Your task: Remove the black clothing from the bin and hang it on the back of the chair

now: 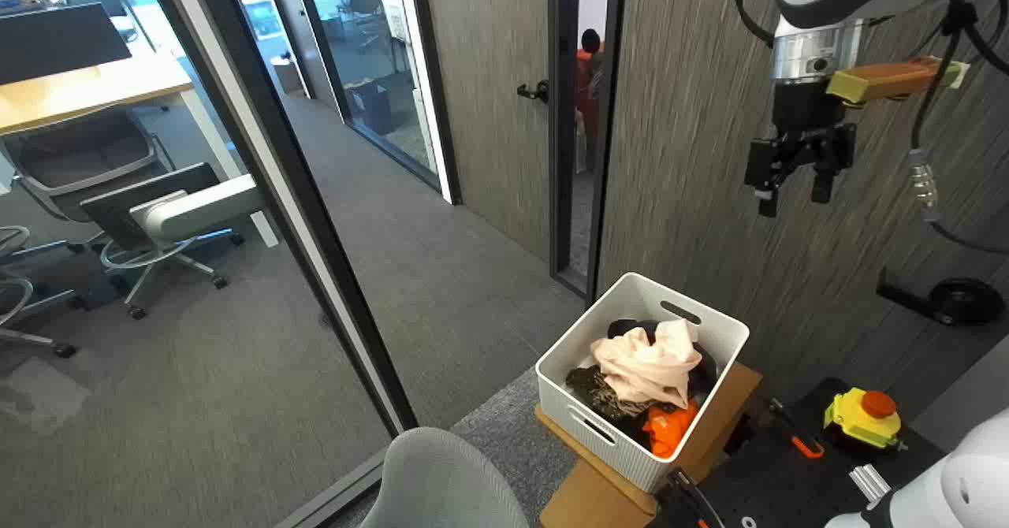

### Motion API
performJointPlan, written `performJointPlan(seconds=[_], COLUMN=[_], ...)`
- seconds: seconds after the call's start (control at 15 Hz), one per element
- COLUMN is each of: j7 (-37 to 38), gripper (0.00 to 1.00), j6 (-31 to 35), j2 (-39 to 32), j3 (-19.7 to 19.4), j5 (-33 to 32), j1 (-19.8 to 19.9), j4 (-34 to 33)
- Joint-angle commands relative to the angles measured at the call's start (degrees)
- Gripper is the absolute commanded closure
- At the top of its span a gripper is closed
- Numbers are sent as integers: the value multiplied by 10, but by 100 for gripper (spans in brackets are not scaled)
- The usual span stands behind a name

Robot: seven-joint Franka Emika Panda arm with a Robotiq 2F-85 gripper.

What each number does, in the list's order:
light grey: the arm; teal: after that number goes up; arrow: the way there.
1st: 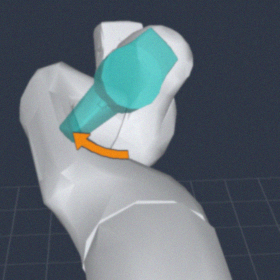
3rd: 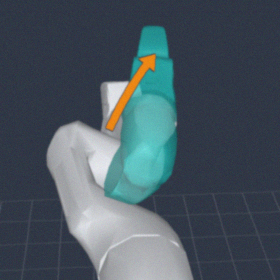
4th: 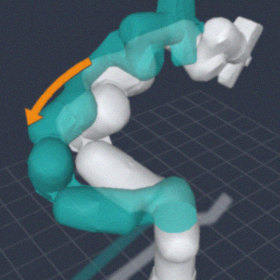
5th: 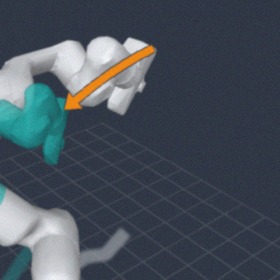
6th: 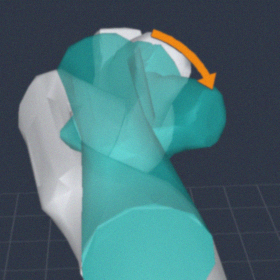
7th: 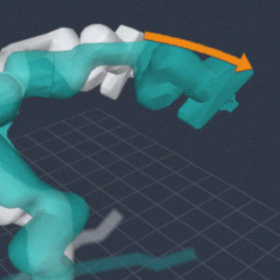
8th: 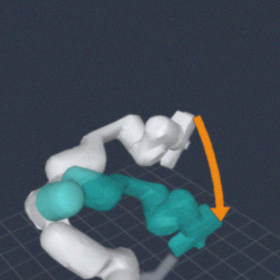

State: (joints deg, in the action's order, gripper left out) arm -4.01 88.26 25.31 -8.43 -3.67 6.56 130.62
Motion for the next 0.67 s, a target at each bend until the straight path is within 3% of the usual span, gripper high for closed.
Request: performJointPlan(seconds=[0.0,0.4,0.6], j7=[-1,-1,-17], gripper=[0,0,0], j6=[-1,-1,40], j2=[0,1,-13], j3=[1,1,3], j5=[0,0,-24], j1=[2,2,0], j4=[-2,-4,18])
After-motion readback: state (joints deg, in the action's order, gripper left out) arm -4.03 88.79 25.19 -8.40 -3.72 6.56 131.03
